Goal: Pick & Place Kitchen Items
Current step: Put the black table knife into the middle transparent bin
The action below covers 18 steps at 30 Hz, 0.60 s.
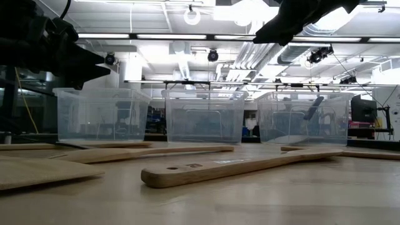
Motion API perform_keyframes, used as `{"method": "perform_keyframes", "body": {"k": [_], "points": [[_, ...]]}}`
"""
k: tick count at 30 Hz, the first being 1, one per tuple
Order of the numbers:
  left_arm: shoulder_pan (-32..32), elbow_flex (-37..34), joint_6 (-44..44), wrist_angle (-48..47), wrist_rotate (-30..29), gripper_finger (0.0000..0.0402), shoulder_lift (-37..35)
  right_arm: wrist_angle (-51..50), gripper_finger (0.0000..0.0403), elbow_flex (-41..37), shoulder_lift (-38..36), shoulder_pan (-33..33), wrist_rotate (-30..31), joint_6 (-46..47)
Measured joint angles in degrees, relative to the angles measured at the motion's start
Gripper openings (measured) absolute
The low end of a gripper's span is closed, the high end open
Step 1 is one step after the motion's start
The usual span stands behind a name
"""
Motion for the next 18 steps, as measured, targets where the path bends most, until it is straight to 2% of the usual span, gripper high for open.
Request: {"method": "perform_keyframes", "body": {"k": [4,8,14,18], "points": [[0.00,0.01,-5.84,0.08,0.96,0.0214,-0.01,0.00,0.0184,0.00,0.00,0.00,0.01,0.00],[0.02,-0.01,-7.30,-0.19,-1.90,0.0214,0.01,0.00,0.0184,0.00,0.00,0.00,0.00,0.00],[0.00,1.91,-4.25,-0.88,1.64,0.0214,0.95,-0.02,0.0184,0.00,0.00,0.00,0.02,0.00],[-0.02,5.71,-1.38,-3.48,2.48,0.0214,2.99,0.00,0.0184,0.00,0.02,0.00,0.02,0.00]]}}
